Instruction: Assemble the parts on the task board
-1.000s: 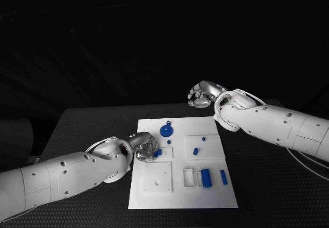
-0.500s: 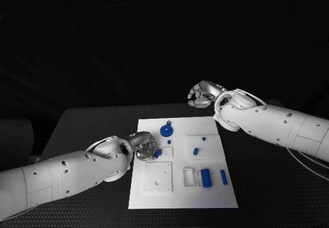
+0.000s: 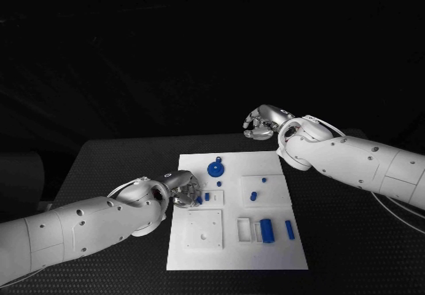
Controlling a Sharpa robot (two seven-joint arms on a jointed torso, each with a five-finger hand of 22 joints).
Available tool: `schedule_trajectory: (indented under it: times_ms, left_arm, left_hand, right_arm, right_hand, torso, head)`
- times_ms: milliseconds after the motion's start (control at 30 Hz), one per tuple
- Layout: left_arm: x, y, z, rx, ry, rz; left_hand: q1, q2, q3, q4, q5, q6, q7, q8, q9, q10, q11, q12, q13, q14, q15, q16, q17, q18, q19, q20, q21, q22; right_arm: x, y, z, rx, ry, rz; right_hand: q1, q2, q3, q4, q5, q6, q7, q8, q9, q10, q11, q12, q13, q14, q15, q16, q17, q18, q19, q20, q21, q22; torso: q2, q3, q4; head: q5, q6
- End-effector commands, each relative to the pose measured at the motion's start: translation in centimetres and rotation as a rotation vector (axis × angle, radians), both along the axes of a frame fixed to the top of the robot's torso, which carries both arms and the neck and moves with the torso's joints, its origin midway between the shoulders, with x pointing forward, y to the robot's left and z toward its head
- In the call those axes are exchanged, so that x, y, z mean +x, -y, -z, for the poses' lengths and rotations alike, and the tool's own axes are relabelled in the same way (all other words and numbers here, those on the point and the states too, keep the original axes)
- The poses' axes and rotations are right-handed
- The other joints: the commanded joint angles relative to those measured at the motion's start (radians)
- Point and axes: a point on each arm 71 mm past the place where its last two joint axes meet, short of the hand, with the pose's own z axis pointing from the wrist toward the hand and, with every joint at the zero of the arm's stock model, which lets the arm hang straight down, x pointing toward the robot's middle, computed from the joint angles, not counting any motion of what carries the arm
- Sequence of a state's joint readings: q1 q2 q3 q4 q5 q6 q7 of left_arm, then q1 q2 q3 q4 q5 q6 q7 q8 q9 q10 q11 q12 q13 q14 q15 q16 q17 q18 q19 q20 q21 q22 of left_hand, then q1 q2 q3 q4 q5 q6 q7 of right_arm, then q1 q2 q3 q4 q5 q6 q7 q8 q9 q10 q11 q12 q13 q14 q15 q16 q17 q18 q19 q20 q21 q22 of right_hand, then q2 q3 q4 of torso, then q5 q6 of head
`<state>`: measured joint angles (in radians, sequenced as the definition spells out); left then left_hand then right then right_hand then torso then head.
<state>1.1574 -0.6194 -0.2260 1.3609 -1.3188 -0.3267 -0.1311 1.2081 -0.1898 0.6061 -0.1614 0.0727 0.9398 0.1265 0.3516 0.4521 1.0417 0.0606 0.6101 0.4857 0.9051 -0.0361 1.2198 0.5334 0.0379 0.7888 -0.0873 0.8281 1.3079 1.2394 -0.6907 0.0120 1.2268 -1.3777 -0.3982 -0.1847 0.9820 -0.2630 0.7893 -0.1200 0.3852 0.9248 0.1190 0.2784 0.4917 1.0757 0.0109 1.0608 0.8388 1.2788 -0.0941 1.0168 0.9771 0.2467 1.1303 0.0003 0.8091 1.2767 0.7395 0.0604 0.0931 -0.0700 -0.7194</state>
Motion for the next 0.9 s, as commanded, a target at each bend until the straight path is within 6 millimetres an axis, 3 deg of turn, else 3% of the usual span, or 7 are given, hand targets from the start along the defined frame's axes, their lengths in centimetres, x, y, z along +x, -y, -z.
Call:
schedule_trajectory:
  times_ms: [33, 733, 900]
  left_arm:
    - [-0.06, -0.12, -0.12, -0.018, 0.028, -0.016]
    - [0.16, -0.43, 0.09, 0.013, 0.023, -0.064]
    - [0.13, -0.30, 0.09, 0.016, 0.023, -0.064]
  left_hand:
    - [0.003, -0.013, -0.005, 0.001, 0.002, 0.013, -0.001, 0.007, 0.004, 0.000, -0.010, 0.011, 0.004, 0.008, -0.005, 0.009, 0.002, -0.004, 0.010, -0.048, 0.004, 0.020]
    - [0.015, -0.040, -0.005, -0.010, -0.004, 0.030, -0.009, 0.018, 0.019, -0.002, -0.016, 0.046, 0.016, 0.007, -0.009, 0.019, 0.004, -0.007, 0.012, -0.053, 0.007, 0.021]
    - [0.023, -0.048, -0.010, -0.018, -0.009, 0.046, -0.018, 0.040, 0.033, 0.004, -0.026, 0.080, 0.031, 0.010, -0.014, 0.030, 0.007, -0.009, 0.016, -0.057, 0.013, 0.022]
  right_arm:
    - [-0.03, -0.06, 0.03, -0.004, -0.003, -0.011]
    - [-0.04, -0.08, 0.06, -0.003, -0.002, -0.012]
    - [-0.05, -0.06, 0.06, -0.003, -0.002, -0.012]
  right_hand:
    - [-0.005, 0.002, -0.003, -0.001, 0.005, 0.000, 0.008, -0.004, 0.002, 0.000, 0.003, 0.004, -0.001, 0.005, 0.000, -0.007, 0.002, 0.015, 0.005, 0.003, -0.004, 0.002]
    - [-0.004, 0.002, -0.002, -0.002, 0.006, 0.000, 0.008, -0.004, 0.002, -0.001, 0.003, 0.004, -0.003, 0.005, 0.000, -0.008, 0.002, 0.015, 0.005, 0.003, -0.004, 0.002]
    - [-0.004, 0.002, -0.002, -0.002, 0.006, 0.000, 0.008, -0.004, 0.002, -0.001, 0.003, 0.004, -0.003, 0.005, 0.000, -0.008, 0.002, 0.015, 0.005, 0.003, -0.004, 0.002]
  torso:
    - [0.000, -0.0008, 0.0009]
    - [0.000, -0.0012, -0.0003]
    - [0.000, -0.0002, -0.0001]
  head:
    - [0.001, 0.001]
    - [0.011, 0.004]
    - [0.012, 0.005]
